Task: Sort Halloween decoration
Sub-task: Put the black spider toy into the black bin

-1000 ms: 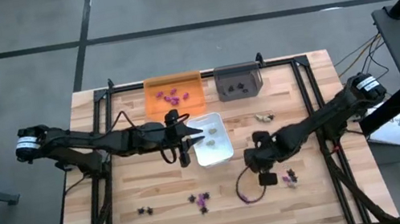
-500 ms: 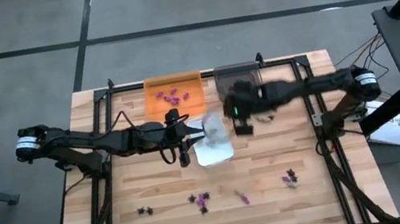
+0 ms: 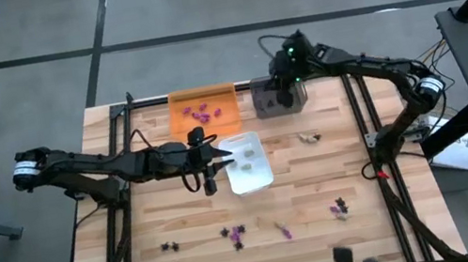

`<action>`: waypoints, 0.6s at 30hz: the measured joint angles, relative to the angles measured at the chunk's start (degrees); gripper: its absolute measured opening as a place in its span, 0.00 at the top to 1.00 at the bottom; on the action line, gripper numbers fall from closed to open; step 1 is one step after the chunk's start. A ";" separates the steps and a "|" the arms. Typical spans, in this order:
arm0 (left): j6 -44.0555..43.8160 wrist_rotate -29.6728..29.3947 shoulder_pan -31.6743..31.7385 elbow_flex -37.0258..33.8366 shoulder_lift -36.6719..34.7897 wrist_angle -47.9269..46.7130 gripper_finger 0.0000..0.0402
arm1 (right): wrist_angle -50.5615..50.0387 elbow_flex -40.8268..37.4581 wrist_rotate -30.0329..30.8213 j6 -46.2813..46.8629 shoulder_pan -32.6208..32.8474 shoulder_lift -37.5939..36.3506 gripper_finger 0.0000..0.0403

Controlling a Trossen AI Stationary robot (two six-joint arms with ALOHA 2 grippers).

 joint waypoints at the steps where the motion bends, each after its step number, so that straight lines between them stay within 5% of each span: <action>1: 0.15 0.00 0.00 -0.13 -0.08 0.02 0.81 | 3.32 -1.51 -1.26 2.00 -1.36 0.00 0.94; 6: 1.25 -0.02 -0.01 -0.31 -0.09 -0.20 0.81 | 12.99 -7.76 -1.68 6.37 -5.49 0.00 0.90; 18: 1.61 -0.02 0.00 -0.38 -0.01 -0.40 0.81 | 14.11 -11.96 -1.81 5.92 -6.28 0.00 0.64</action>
